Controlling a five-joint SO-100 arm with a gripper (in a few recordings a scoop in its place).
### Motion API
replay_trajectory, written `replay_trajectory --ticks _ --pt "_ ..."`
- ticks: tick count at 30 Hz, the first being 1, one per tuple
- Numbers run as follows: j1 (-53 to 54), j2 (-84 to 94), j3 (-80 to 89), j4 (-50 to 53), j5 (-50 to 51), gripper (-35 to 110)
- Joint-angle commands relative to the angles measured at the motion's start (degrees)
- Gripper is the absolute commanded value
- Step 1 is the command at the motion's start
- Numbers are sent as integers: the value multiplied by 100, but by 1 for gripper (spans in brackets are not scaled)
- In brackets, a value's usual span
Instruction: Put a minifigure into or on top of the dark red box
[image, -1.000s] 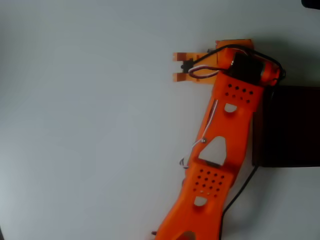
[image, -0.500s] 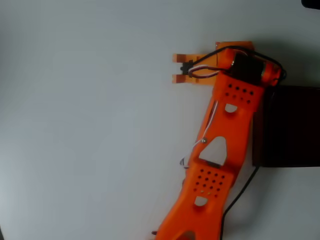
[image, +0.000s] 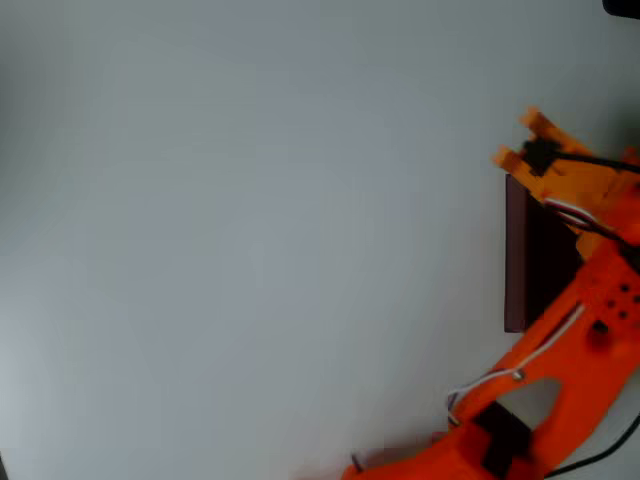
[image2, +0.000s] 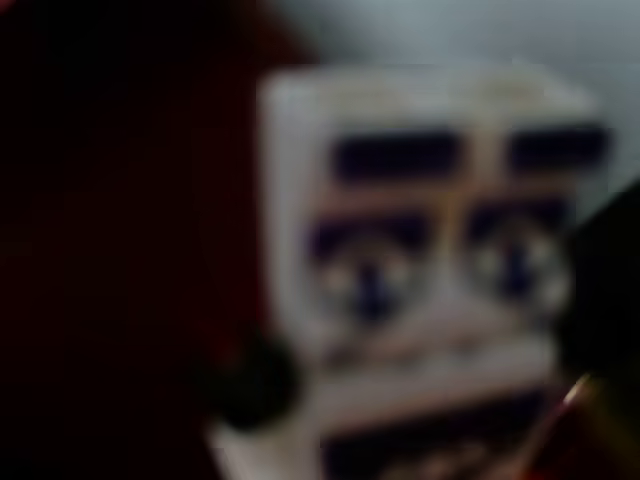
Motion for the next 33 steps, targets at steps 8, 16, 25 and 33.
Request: replay_trajectory --ticks 8,16,25,33 --pt "853 -501 413 158 747 0" --pt "492 -923 501 158 1318 18" --pt "580 -308 879 158 1274 19" --pt "369 3533 3331 149 932 18"
